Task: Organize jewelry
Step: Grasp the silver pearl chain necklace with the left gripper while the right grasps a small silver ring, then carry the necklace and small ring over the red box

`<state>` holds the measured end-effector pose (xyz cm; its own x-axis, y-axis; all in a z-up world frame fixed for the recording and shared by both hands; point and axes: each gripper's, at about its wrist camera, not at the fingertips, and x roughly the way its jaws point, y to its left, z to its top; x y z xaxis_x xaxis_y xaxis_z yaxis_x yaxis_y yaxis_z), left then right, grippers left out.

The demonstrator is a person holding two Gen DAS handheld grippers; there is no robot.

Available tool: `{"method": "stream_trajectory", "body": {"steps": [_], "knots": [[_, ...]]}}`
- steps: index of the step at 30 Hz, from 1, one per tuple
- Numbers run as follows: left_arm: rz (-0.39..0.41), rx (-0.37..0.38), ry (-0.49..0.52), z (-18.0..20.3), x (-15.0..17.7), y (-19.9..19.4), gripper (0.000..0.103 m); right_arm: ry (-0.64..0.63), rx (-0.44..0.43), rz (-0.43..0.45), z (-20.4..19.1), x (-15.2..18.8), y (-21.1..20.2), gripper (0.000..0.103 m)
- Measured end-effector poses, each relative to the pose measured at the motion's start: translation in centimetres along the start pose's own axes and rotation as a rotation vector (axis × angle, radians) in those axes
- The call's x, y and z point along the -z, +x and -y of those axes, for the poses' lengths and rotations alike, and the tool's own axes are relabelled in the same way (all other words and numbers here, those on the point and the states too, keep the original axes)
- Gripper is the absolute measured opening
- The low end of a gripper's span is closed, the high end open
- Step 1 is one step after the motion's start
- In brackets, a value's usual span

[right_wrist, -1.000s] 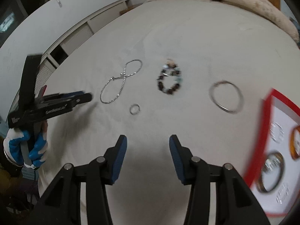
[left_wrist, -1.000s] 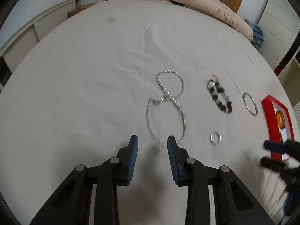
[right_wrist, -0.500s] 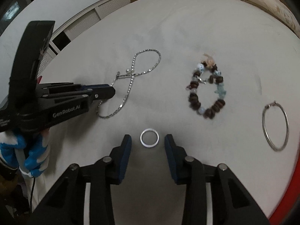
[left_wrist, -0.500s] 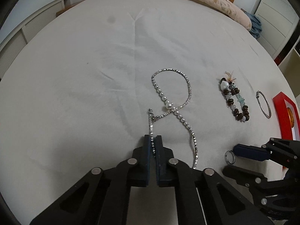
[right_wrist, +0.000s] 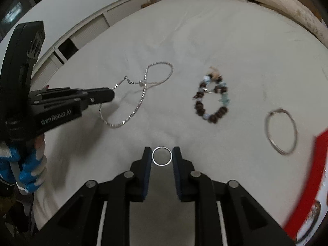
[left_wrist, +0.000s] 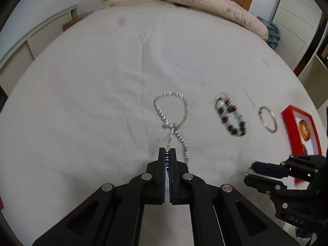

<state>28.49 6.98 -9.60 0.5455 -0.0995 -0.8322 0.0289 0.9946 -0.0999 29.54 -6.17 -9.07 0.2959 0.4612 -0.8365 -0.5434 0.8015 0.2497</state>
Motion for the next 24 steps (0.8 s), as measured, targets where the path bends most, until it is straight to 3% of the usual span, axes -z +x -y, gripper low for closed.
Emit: {"method": "stream_trajectory", "body": {"steps": [10,18,24], "knots": [[0.143,0.009,0.058,4.5,-1.0,-9.1,0.002,0.044,0.053,0.14,-1.0,2.8,-10.2,0.019],[0.243,0.032,0.123,10.6,-0.2,-15.3,0.002,0.046,0.098,0.25,-1.7,5.9,-17.9,0.019],[0.3,0.077,0.206,16.8,0.2,-18.8,0.002,0.071,0.147,0.328,0.1,9.8,-24.1,0.019]]}}
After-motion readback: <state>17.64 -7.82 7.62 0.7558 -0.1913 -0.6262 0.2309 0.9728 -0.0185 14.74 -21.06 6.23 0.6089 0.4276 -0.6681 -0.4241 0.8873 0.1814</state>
